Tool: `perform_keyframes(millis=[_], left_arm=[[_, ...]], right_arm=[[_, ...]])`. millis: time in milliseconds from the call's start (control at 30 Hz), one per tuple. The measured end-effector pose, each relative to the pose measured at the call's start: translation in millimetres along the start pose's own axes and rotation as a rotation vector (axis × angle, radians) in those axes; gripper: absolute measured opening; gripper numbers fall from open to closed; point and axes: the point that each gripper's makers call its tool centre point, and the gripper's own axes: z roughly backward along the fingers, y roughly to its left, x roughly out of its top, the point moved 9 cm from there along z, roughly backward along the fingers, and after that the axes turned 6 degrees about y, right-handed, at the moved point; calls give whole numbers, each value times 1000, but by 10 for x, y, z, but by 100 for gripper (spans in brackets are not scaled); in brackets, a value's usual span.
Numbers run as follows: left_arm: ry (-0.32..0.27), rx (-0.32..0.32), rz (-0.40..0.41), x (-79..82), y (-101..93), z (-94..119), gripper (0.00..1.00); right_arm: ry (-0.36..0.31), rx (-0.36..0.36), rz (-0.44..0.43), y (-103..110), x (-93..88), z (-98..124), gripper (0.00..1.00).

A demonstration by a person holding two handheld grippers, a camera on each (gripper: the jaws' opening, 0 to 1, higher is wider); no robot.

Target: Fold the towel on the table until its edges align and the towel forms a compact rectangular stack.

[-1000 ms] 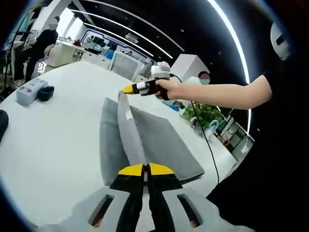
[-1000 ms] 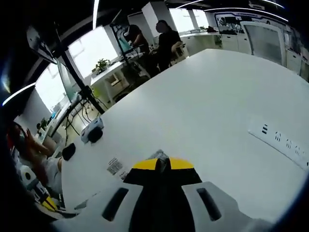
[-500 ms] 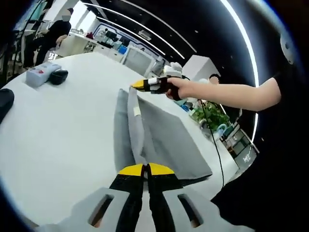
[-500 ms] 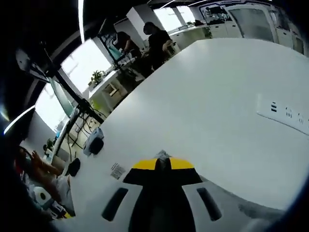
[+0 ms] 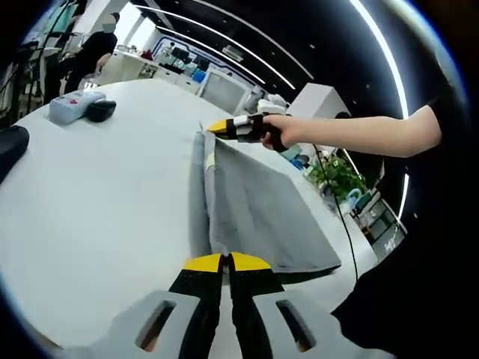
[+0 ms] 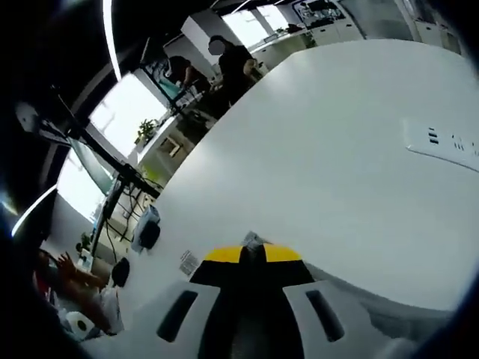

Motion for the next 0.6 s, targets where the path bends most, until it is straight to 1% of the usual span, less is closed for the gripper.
perform_keyframes(millis=[67,167,200,233,267,300,400,500,533,600], left_arm=[[9,22,0,-2,14,-8,3],[25,48,-30,-3,30,-17,3],[28,47,-31,-5,33,-21,3],[28,50,-30,-9,39,-25,4],[25,51,-29,-10,38,-27,4],[18,55,-25,-13,35,-28,4],[13,58,-29,-20,27,-30,4],[11,97,-55,-38,48,-34,8],[7,100,-69,-45,45,-29,9],[-10,93,-84,-41,27,-15,12]], right_arm=[[-10,10,-24,-5,8,-7,5],[-32,27,-56,-12,28,-38,7],[-46,43,-74,-5,39,-45,4],[-54,72,-106,28,42,-50,5],[-54,79,-125,36,41,-54,5],[-57,65,-106,18,49,-51,5],[-52,57,-85,37,48,-39,5],[-70,96,-101,44,61,-31,5],[-77,102,-109,42,65,-30,4],[-81,109,-121,47,68,-25,0]])
